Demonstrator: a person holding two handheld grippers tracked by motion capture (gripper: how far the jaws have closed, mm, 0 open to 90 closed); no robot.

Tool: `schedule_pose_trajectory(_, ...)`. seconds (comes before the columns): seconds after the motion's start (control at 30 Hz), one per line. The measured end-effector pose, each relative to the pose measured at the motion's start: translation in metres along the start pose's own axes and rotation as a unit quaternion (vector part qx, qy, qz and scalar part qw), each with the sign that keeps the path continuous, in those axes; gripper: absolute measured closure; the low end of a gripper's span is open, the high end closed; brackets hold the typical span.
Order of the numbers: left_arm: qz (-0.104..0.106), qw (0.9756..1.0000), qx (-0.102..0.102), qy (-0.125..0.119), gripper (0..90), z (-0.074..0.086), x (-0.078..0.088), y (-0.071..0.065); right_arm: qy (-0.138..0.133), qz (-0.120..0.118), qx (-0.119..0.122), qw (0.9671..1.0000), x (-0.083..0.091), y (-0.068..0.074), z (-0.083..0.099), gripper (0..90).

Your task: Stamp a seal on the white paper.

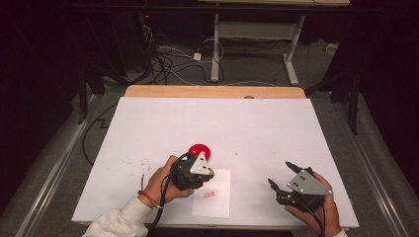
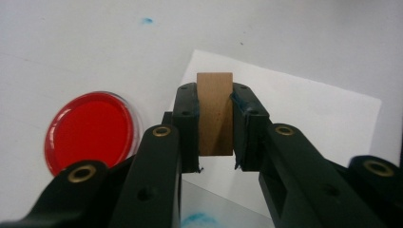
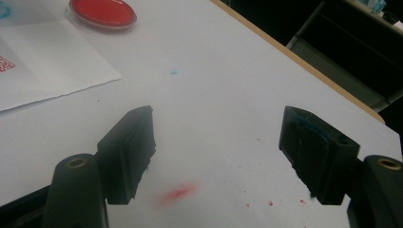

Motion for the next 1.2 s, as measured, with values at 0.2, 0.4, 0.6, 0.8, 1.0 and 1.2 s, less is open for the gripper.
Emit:
schedule_pose_trajectory(0.2, -0.028, 0.9995, 0.002, -0.018, 73.2, 0.004, 0.003, 0.005, -0.002, 0.0, -0.003, 1.0, 0.001, 0.0, -0.001, 27.8)
schedule_pose_trajectory(0.4, -0.043, 0.9984, 0.009, -0.035, 73.2, 0.006, 0.009, 0.011, -0.002, -0.001, -0.003, 1.0, 0.0, 0.0, 0.0, 27.8)
schedule_pose_trajectory(0.6, -0.046, 0.9985, 0.025, -0.019, 73.2, 0.011, 0.015, 0.025, -0.002, 0.0, -0.006, 1.0, 0.0, -0.002, 0.0, 27.9)
schedule_pose_trajectory(0.8, -0.046, 0.9977, 0.049, -0.002, 73.2, 0.018, 0.017, 0.043, 0.001, -0.002, -0.009, 1.0, -0.001, -0.001, 0.0, 27.9)
schedule_pose_trajectory(1.0, -0.04, 0.997, 0.066, 0.007, 73.2, 0.02, 0.018, 0.058, 0.003, -0.002, -0.006, 1.0, -0.002, 0.0, 0.0, 27.9)
schedule_pose_trajectory(1.2, -0.029, 0.9973, 0.064, 0.021, 73.1, 0.014, 0.012, 0.067, 0.007, 0.0, -0.008, 0.9999, -0.003, -0.001, 0.002, 27.9)
Point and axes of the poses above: each handheld gripper's, and its own axes: x roughly backward along the jaws, z roughly out of its underside, y roughly to its left, the point moved 6 cm from there along -x, roughly forward along the jaws, and after that the axes turned 3 degrees about -z, right-handed, at the moved point
